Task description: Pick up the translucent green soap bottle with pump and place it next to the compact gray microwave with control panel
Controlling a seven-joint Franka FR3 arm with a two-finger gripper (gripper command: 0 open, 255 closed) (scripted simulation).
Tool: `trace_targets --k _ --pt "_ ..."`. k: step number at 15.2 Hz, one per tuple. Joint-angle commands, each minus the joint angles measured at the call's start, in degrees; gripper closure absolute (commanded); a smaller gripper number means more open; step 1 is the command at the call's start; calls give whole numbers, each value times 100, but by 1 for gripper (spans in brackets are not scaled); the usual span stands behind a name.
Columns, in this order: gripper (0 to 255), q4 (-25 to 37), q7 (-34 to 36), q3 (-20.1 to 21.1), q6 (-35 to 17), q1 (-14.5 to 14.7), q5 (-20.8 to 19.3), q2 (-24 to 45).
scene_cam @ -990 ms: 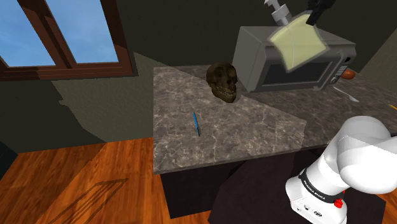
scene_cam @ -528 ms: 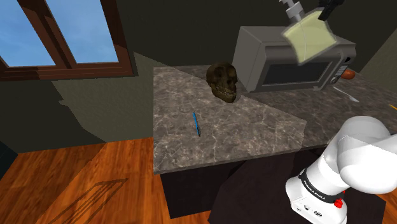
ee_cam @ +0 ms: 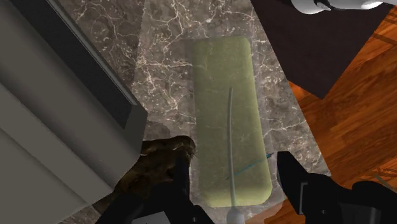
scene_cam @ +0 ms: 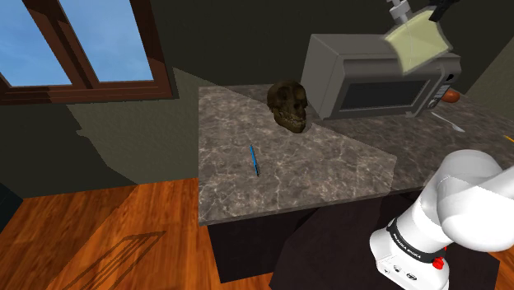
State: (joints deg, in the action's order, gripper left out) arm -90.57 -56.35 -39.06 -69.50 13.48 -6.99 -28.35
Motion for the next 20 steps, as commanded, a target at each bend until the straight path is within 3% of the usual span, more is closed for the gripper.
trace_targets --k 1,5,6,12,20 --pt "255 266 -353 -386 23 77 11 237" --pt "255 1051 -1237 -1528 143 374 271 993" --pt "255 1387 -1643 -2129 206 538 509 1389" --pt "255 508 -1400 -1641 -326 300 156 873" --pt "255 -476 -1241 -1346 -964 64 -114 428"
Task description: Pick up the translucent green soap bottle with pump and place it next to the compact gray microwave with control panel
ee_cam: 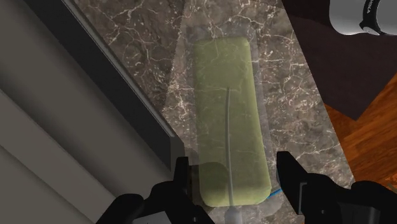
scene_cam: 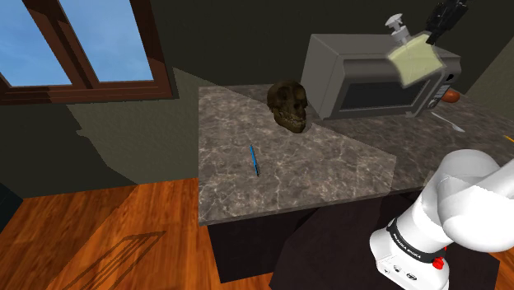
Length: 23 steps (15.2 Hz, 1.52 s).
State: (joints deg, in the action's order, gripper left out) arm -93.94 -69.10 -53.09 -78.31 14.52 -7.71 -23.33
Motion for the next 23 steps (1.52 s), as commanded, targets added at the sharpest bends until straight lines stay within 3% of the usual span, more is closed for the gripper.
trace_targets --k 1,23 --pt "255 -251 46 77 -159 -64 -68 -118" --pt "255 -2287 111 34 -1780 -388 -467 -628"
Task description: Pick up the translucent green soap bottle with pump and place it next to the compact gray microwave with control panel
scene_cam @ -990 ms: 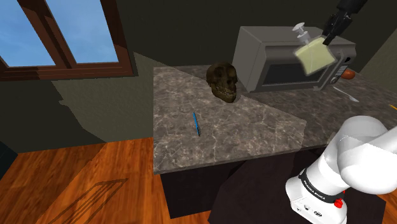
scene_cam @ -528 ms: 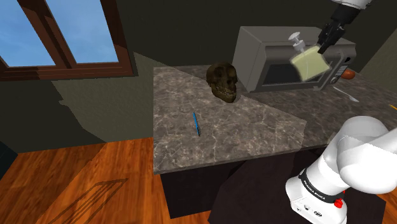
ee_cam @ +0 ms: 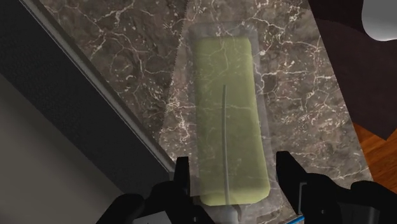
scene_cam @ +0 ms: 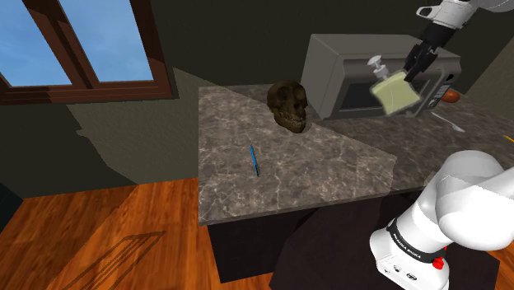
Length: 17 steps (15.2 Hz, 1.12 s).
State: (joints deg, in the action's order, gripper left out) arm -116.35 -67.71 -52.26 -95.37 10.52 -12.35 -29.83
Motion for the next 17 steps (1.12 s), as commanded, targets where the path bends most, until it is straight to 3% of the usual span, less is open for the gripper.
trace_targets --k 1,17 --pt "255 -122 -32 -68 -147 5 -15 16" --pt "255 -1192 -177 -528 -1355 32 -151 126"
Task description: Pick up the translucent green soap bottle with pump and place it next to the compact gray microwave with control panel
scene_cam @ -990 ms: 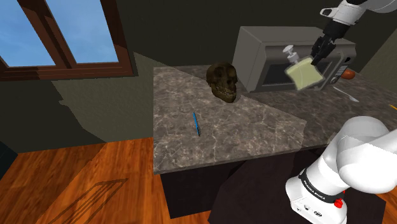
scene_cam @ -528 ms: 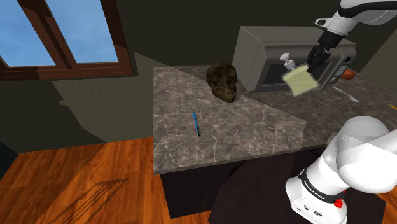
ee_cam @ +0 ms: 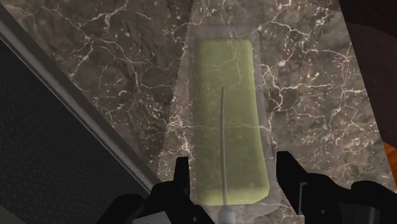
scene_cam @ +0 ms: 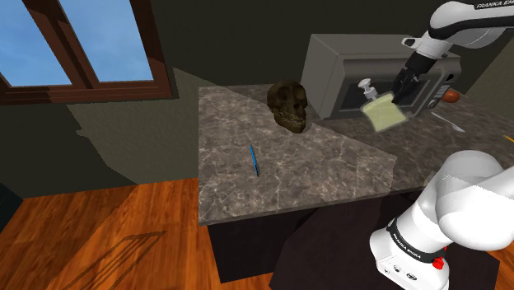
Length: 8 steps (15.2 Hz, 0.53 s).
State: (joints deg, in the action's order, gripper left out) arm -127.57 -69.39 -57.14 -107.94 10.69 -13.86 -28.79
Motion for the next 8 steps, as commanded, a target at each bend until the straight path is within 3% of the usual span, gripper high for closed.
trace_targets --k 1,8 --pt "255 -128 -24 -80 -176 26 -4 43" --pt "255 -499 -149 -402 -737 152 7 231"
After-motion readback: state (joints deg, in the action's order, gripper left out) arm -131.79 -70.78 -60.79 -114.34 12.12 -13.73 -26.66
